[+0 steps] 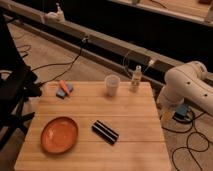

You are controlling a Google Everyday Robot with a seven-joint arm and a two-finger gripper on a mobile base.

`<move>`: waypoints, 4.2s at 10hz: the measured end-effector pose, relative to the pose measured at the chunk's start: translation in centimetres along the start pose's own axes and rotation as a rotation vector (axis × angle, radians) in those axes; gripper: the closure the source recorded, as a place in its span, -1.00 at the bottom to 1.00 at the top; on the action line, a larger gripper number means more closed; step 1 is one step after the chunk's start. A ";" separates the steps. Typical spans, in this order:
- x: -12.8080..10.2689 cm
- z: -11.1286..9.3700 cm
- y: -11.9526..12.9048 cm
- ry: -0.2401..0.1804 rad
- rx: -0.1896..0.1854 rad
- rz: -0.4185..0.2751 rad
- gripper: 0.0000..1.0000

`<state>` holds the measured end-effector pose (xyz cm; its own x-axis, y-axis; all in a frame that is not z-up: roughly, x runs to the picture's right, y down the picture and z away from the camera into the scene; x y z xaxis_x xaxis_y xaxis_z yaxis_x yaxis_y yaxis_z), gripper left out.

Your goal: Pick up the ceramic bowl

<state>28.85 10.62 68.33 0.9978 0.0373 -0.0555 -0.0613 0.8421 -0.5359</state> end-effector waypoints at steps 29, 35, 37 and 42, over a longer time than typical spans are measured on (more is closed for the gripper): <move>-18.6 0.8 -3.8 -0.319 -0.050 0.053 -0.30; -21.9 0.1 -4.7 -0.368 -0.012 0.049 -0.30; -25.4 1.5 -3.8 -0.393 -0.049 0.005 -0.30; -32.2 3.7 -4.0 -0.469 -0.084 -0.011 -0.30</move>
<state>-2.95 8.01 75.40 0.9016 0.2836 0.3267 -0.0331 0.7981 -0.6016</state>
